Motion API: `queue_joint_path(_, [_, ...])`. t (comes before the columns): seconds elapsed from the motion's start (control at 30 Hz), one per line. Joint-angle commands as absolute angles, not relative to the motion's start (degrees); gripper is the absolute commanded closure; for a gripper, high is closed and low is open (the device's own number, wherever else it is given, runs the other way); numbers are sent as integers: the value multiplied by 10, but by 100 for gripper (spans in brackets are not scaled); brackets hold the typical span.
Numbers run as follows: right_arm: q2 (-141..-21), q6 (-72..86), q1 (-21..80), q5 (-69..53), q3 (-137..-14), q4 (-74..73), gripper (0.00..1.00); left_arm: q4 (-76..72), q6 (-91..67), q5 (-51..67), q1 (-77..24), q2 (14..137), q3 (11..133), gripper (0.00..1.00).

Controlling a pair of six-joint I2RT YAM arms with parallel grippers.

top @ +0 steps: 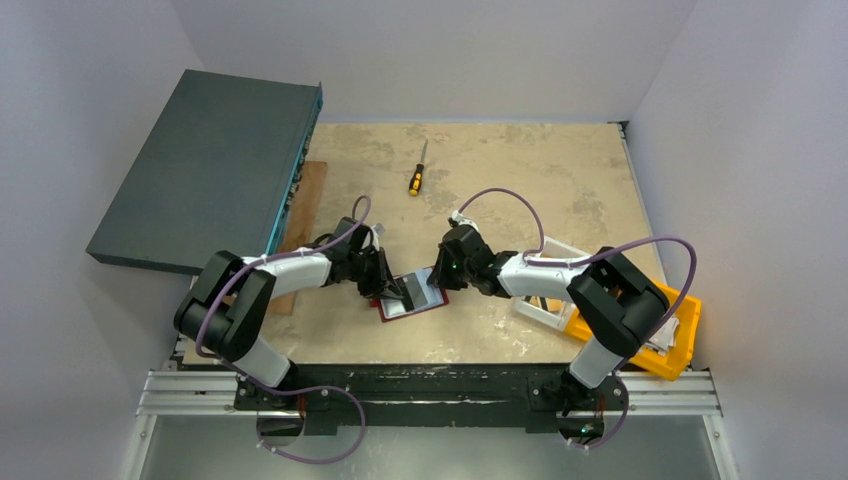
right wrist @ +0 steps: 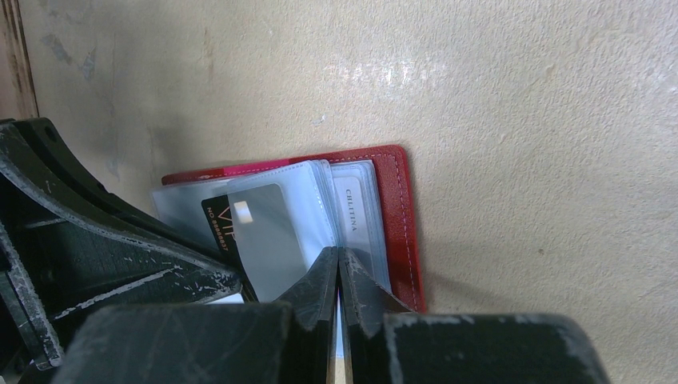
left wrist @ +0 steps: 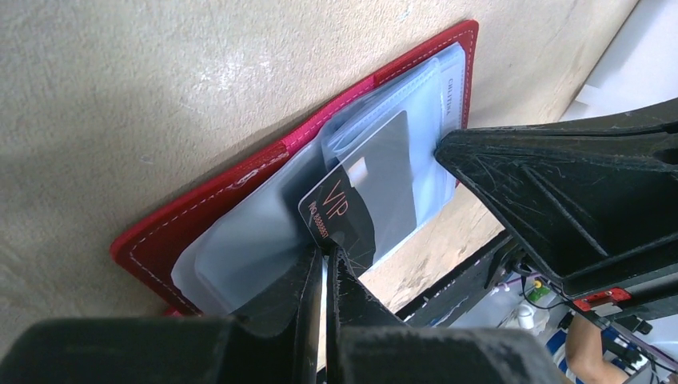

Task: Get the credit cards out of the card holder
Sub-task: Remove the credit card from the card holder.

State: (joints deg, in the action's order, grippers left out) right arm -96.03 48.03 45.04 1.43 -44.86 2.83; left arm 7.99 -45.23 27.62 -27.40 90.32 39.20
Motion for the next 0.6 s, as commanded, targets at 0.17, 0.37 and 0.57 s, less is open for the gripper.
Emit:
queue_joint_path(0.17, [-1016, 452, 439, 66, -396, -136, 100, 154, -429, 228, -269, 861, 400, 100])
queue_joint_path(0.37, [-1004, 451, 436, 67, -394, -134, 100, 187, -427, 218, -268, 816, 404, 100])
queue_joint_path(0.57, [-970, 442, 434, 50, -410, -125, 100, 211, -420, 218, -268, 786, 412, 100])
